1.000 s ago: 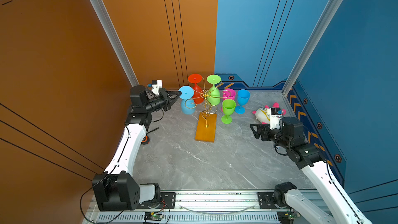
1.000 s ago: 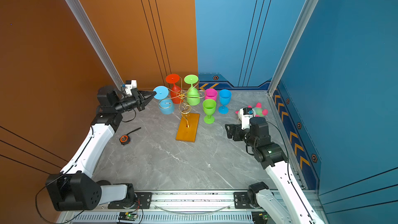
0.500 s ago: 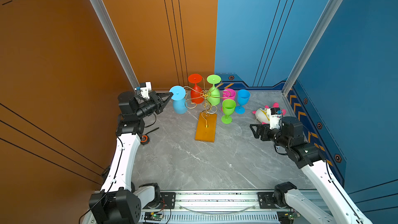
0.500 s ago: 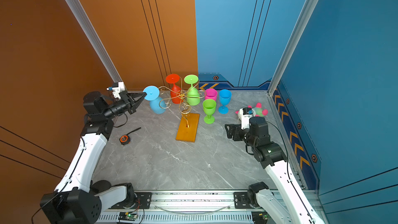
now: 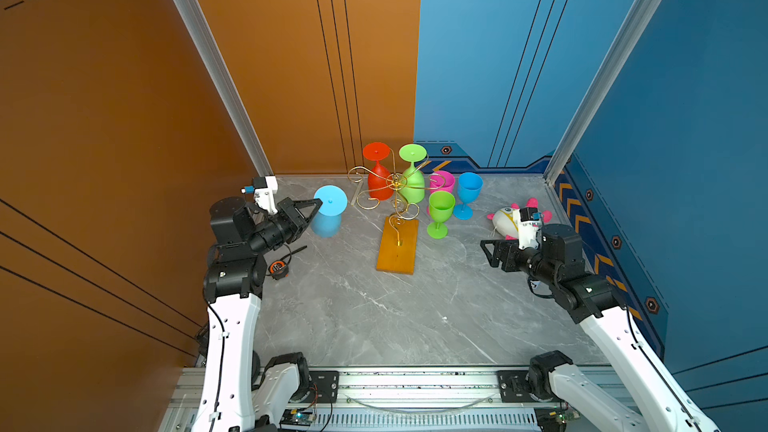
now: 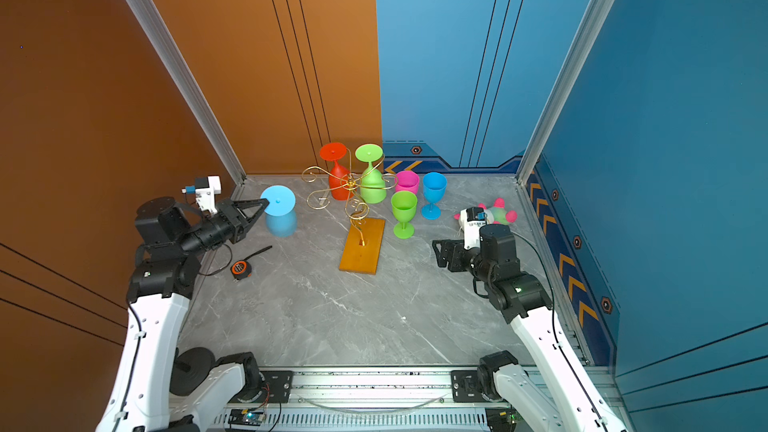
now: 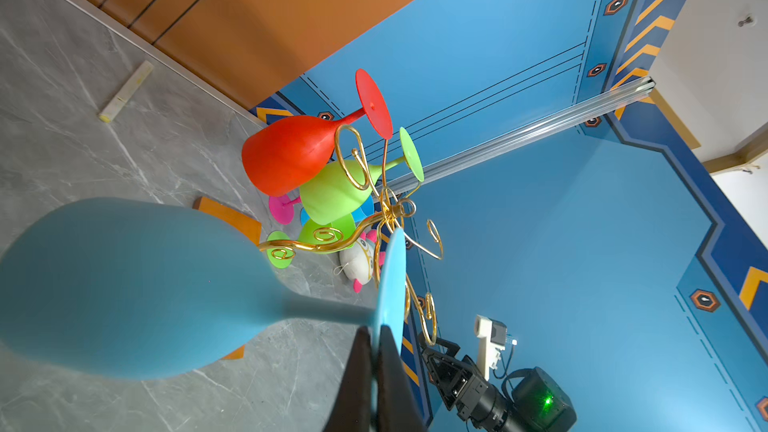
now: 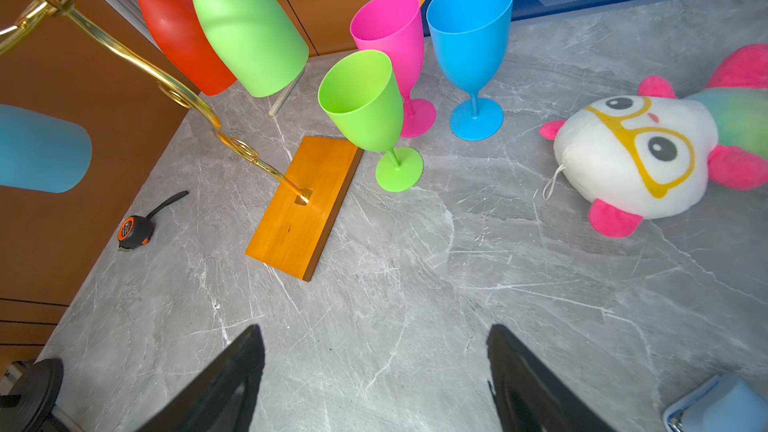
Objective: Take the wine glass off the wine glass rack
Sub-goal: 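Lift the cyan glass off its rack hook with the left gripper, then carry the cyan glass toward the robot and turn it upright with the left gripper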
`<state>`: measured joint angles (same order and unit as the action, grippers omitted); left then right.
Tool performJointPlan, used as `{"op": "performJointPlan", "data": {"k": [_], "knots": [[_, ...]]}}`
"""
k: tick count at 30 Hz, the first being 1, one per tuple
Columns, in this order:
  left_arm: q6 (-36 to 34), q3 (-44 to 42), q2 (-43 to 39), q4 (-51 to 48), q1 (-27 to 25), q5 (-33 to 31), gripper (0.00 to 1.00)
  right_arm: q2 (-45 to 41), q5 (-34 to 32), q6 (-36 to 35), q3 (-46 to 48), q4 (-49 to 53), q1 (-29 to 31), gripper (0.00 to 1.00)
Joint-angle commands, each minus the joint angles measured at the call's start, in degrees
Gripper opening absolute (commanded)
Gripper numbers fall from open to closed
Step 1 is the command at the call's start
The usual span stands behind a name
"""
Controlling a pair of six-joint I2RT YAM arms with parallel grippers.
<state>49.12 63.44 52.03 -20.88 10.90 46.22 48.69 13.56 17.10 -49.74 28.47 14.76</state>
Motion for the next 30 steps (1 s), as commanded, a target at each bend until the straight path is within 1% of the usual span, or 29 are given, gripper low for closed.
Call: {"op": "performJointPlan", "data": {"k": [1, 7, 10, 13, 16, 20, 28, 30], "knots": [[-7.45, 0.5, -1.95, -7.42, 0.35, -0.99, 0.0, 0.61, 1.04, 1.35, 0.07, 0.54, 0.66, 0.85], [-12.75, -0.52, -5.41, -12.1, -1.94, -2.26, 0.0, 1.62, 0.95, 0.97, -0.88, 1.31, 1.29, 0.85], [-15.1, -0.71, -6.62, -13.8, -4.53, -3.32, 0.0, 2.67, 0.82, 1.24, -1.64, 2.1, 1.67, 0.85], [-18.22, -0.41, -7.31, -17.09, -8.59, -7.54, 0.0, 3.64, 0.48, 1.62, -2.11, 2.53, 2.12, 0.85], [-21.41, -0.14, -7.3, -20.11, -13.68, -11.53, 0.0, 4.59, -0.21, 1.71, -2.6, 3.29, 2.7, 0.85], [-24.8, -0.61, -7.4, -21.42, -21.9, -15.67, 0.0, 5.43, -0.71, 1.8, -3.46, 4.3, 3.34, 0.85], [-30.15, -0.18, -6.29, -22.0, -37.2, -25.2, 0.0, 6.81, -1.02, 1.94, -4.93, 5.97, 4.59, 0.85], [-31.45, -0.05, -5.57, -22.01, -41.82, -27.98, 0.0, 7.03, -1.4, 1.88, -5.18, 6.52, 4.9, 0.85]]}}
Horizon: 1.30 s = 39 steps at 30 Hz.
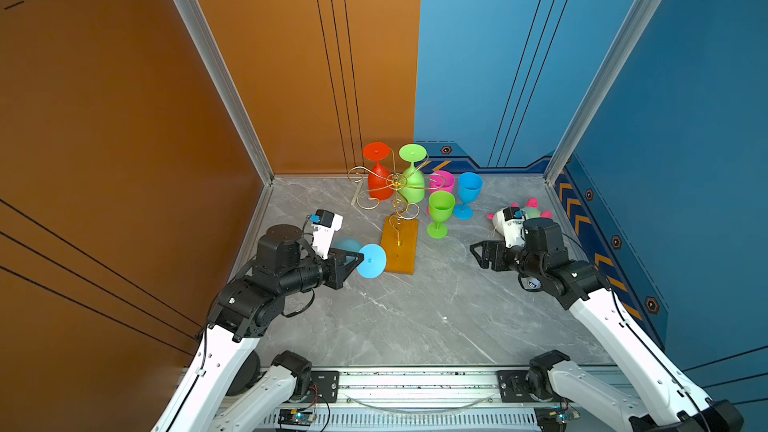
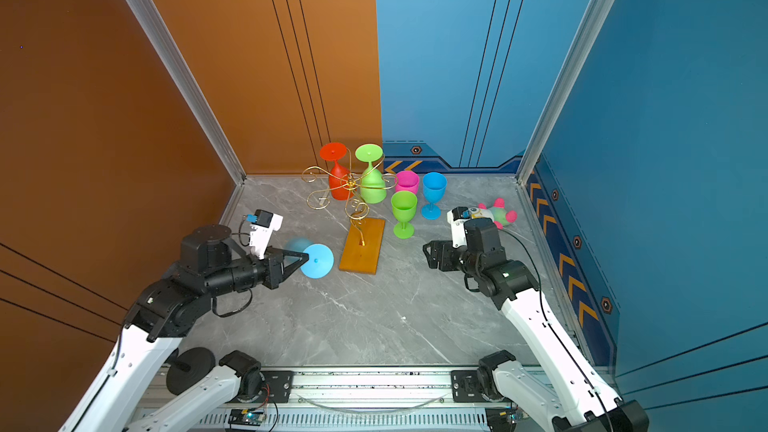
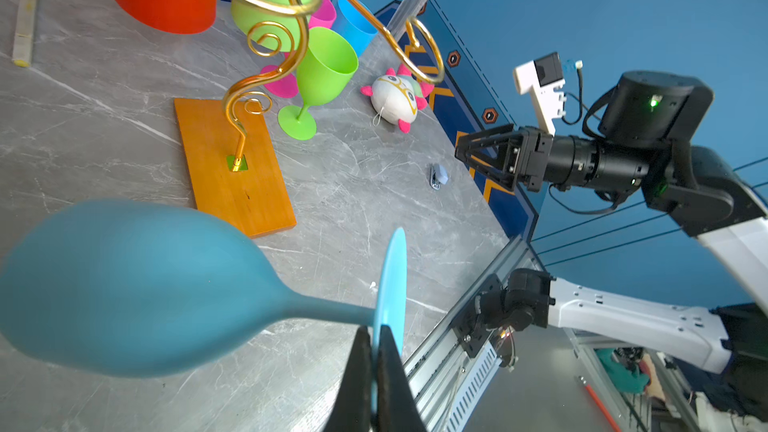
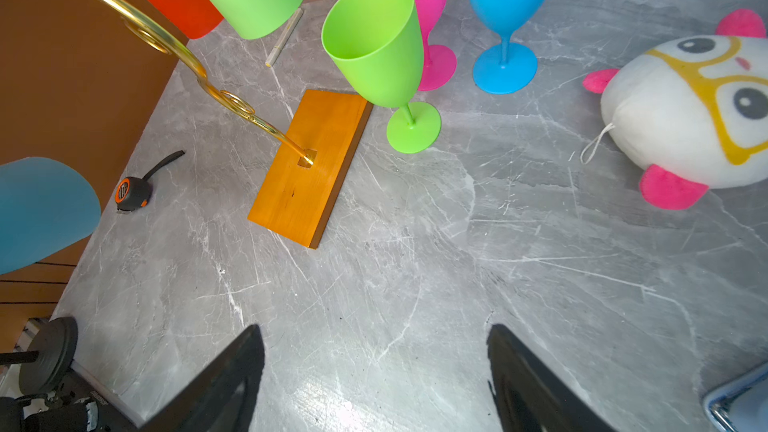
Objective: Take the wine glass off the wine glass rack
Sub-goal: 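Carry the cyan glass toward the robot and turn it upright with the left gripper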
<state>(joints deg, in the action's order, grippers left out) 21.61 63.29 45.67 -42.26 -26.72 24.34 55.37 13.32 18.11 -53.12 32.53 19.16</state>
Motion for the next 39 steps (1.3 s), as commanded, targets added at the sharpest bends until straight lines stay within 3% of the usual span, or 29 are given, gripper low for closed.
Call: {"op": "performJointPlan", "data": {"k": [1, 9, 21, 28, 39], "knots": [[-4.71, 0.17, 1.16, -0.63, -6.43, -7.26, 0.0, 0.43, -1.63, 1.06, -1.94, 2.68, 0.61, 0.85], [-12.74, 2.22, 4.48, -0.67, -27.27, -21.39, 0.0, 1.57, -1.99, 1.08, -3.03, 5.21, 0.88, 0.86], [-26.36, 3.94, 13.12, -0.63, -46.54, -43.05, 0.0, 2.32, -0.94, 0.48, -4.09, 7.09, 1.91, 0.85], [-35.77, 1.63, 16.82, 3.46, -52.12, -51.82, 0.0, 2.28, 0.08, 0.3, -5.2, 8.37, 2.29, 0.85], [-53.55, -10.7, 13.72, 17.04, -56.76, -60.55, 0.0, 2.46, 2.66, -1.16, -10.91, 12.37, 2.72, 0.85]]}}
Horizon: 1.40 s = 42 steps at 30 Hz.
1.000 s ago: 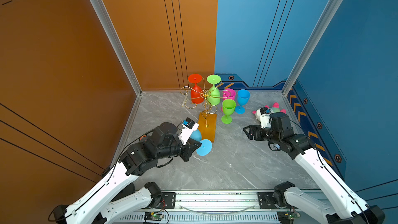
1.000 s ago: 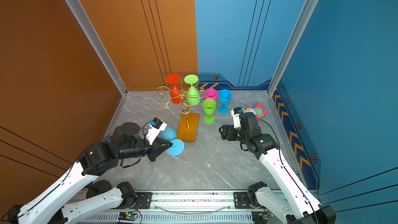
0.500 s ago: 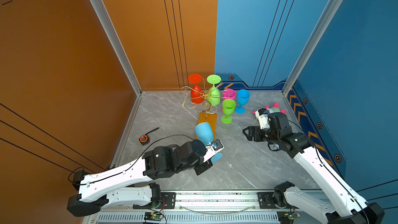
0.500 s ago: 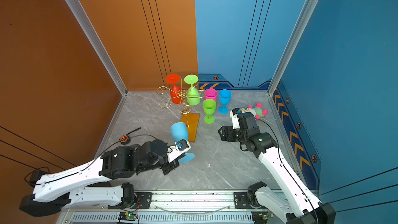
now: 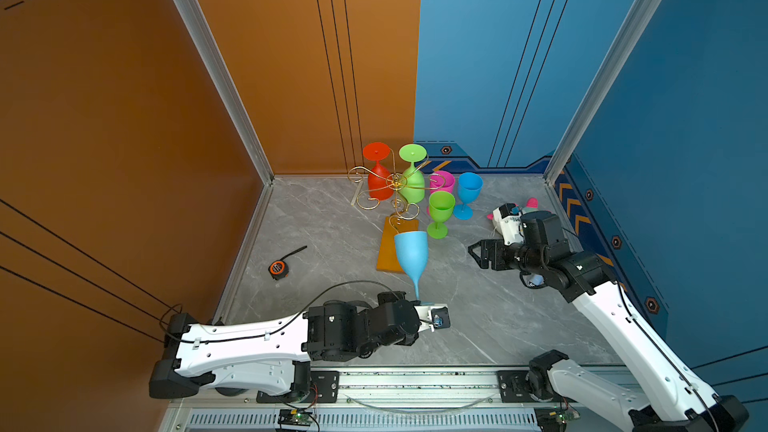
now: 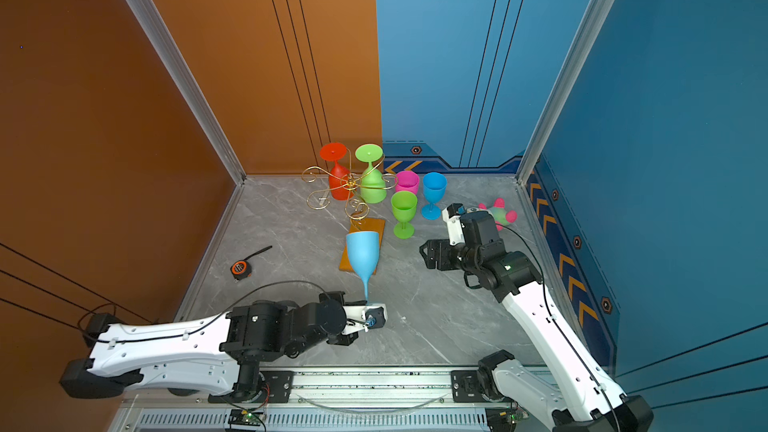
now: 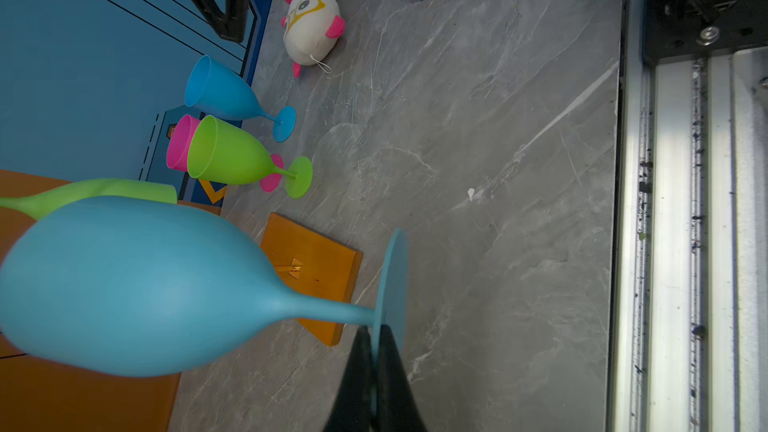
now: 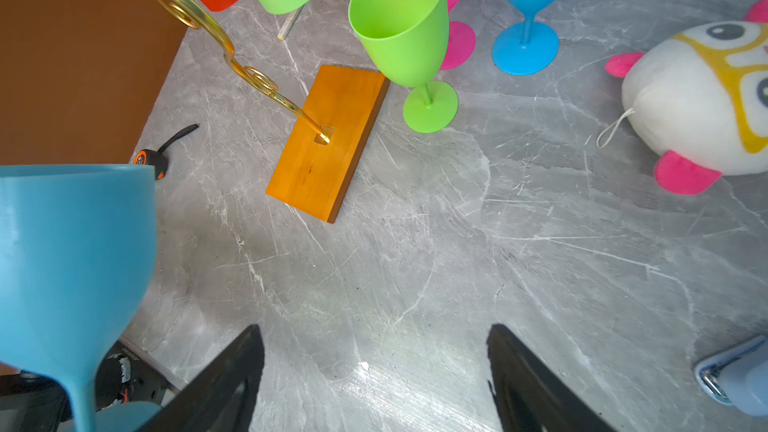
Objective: Take the wine glass off the wine glass rack
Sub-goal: 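Carry the cyan glass toward the robot and turn it upright with the left gripper, then grasp the cyan glass's bowl rim with the right gripper above the left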
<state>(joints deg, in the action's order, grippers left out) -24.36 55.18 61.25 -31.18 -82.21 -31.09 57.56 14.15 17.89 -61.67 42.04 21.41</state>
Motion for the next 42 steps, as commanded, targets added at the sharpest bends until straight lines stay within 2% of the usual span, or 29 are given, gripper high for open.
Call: {"op": "performJointPlan", "data": {"k": [1, 12, 13, 17, 19, 23, 28, 37, 42], "knots": [[-9.22, -3.78, -2.41, 7.27, -1.77, -5.67, 0.0, 0.27, 2.4, -1.1, -2.88, 2.91, 0.52, 0.85], [-23.73, -13.58, -4.83, 17.42, -4.43, -9.95, 0.0, 1.84, 6.96, -1.89, -8.59, 3.11, 1.7, 0.85], [-25.15, -14.28, -4.75, 18.01, -4.57, -12.32, 0.0, 2.02, 7.69, -1.89, -8.96, 3.07, 1.86, 0.85], [-30.46, -17.12, -4.13, 22.25, -5.14, -15.13, 0.0, 2.85, 10.19, -2.05, -10.78, 3.13, 2.4, 0.84], [-32.31, -18.42, -3.76, 24.37, -5.57, -16.63, 0.0, 3.33, 11.68, -1.91, -11.74, 3.12, 2.65, 0.83], [-40.37, -21.23, -2.6, 30.67, -6.2, -19.89, 0.0, 4.8, 15.76, -1.28, -14.03, 3.09, 3.33, 0.78], [-45.32, -23.04, -0.66, 34.23, -6.38, -22.57, 0.0, 6.89, 19.04, -1.42, -16.75, 4.28, 4.97, 0.69], [-52.66, -25.83, 0.36, 42.24, -6.38, -26.14, 0.0, 9.56, 15.85, -4.46, -19.84, 8.5, 8.32, 0.57], [-56.77, -27.63, 0.26, 46.21, -6.38, -27.33, 0.0, 10.85, 14.06, -5.4, -20.93, 9.92, 9.3, 0.57]]}}
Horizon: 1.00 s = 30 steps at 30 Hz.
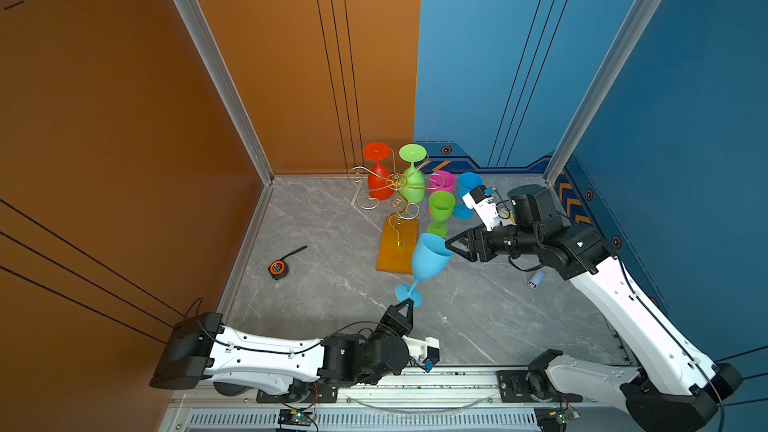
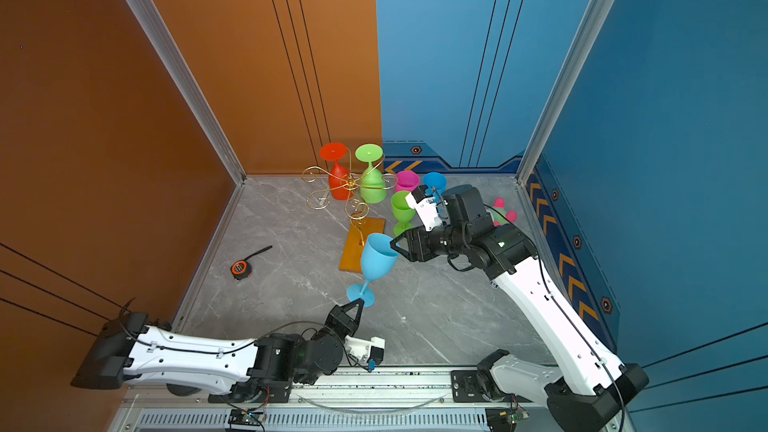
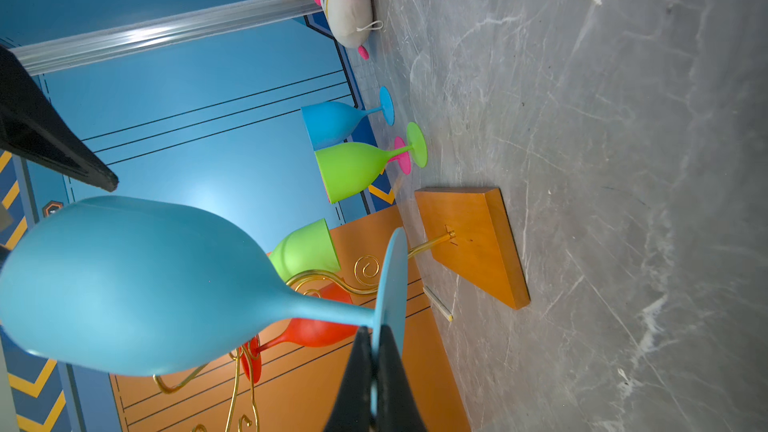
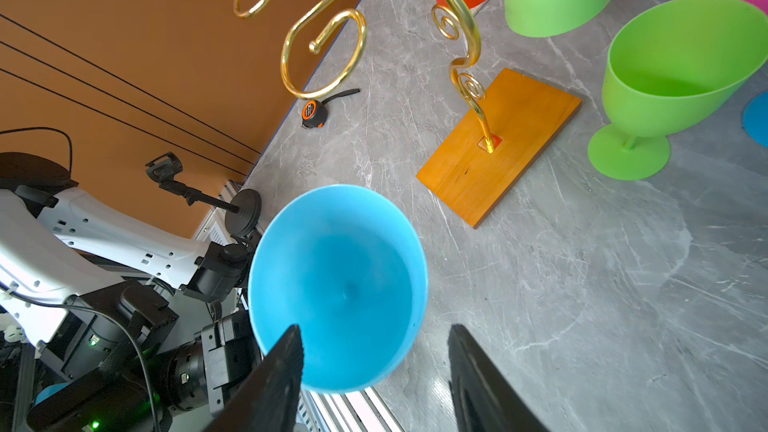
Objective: Take the wine glass off the wine glass rack
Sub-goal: 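Grasp the cyan glass's bowl rim with the right gripper above the left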
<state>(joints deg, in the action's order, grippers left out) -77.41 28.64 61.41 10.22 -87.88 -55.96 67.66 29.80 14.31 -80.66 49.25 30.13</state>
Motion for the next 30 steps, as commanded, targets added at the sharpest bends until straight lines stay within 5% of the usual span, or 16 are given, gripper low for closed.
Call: {"op": "performJointPlan", "data": {"k": [1, 6, 23, 30], "knots": [[-4.53, -1.49, 0.11, 5.47, -0.73, -2.66, 0.0, 0.93, -1.59, -1.91, -2.16, 2.86, 0.76, 0.56], [-10.09, -3.94, 0.77, 11.76, -0.72, -3.93, 0.0, 1.95, -1.67, -2.35, -2.92, 3.45, 1.24, 0.55], [-13.09, -5.44, -1.47, 14.45, -0.65, -4.5, 0.0, 5.28, -1.41, -2.95, -3.36, 4.35, 1.75, 0.46], [-14.06, -5.97, -1.86, 14.81, -0.58, -4.24, 0.0, 6.3, -0.21, -2.97, -3.49, 4.31, 1.94, 0.33]]}}
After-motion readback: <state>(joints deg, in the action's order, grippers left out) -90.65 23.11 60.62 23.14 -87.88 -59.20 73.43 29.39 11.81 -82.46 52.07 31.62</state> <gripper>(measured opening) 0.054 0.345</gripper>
